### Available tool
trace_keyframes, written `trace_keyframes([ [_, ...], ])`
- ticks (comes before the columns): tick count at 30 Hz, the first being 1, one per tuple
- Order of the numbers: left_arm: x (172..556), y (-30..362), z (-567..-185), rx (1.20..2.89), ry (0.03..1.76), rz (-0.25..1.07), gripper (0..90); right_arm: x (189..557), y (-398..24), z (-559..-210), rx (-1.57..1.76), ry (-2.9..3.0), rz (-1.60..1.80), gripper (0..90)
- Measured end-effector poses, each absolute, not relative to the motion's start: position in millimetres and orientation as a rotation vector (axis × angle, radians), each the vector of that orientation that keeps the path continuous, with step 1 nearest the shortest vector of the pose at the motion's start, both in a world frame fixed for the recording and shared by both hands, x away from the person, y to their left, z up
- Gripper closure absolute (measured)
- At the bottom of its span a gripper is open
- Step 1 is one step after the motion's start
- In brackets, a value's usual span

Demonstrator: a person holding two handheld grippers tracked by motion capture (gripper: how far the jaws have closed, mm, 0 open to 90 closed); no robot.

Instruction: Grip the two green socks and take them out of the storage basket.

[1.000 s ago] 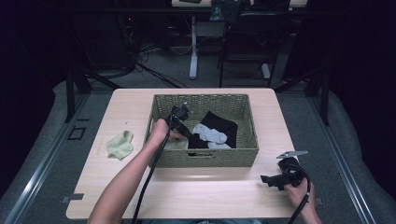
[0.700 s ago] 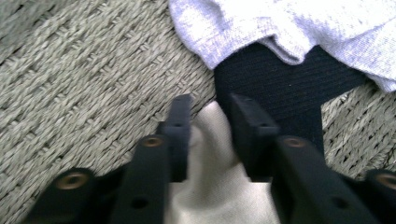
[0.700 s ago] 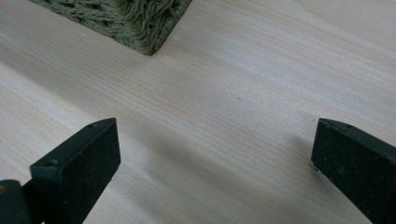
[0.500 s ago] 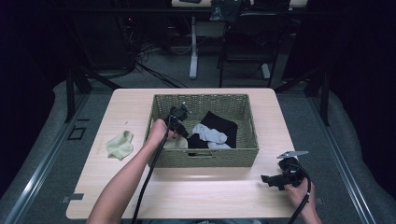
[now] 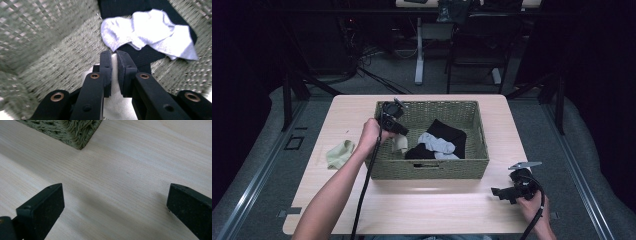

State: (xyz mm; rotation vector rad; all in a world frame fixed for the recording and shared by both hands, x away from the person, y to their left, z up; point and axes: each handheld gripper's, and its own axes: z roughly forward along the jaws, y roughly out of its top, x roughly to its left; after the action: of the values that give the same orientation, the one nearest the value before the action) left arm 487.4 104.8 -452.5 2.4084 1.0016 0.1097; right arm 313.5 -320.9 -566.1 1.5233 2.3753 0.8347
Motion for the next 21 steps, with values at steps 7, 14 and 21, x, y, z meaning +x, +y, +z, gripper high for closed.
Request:
trace_keyframes([
  [7,481,109,-424,2.38,0.985,0.16,83.1,313,-321,-566,1.526,2.374,0.832,0.6],
  [14,476,112,-396,2.364,0.962,0.202,83.1,313,-320,-566,1.525,2.373,0.832,0.6],
  [21,471,118,-368,2.325,0.939,0.241,83.1,313,-321,-566,1.523,2.376,0.831,0.6],
])
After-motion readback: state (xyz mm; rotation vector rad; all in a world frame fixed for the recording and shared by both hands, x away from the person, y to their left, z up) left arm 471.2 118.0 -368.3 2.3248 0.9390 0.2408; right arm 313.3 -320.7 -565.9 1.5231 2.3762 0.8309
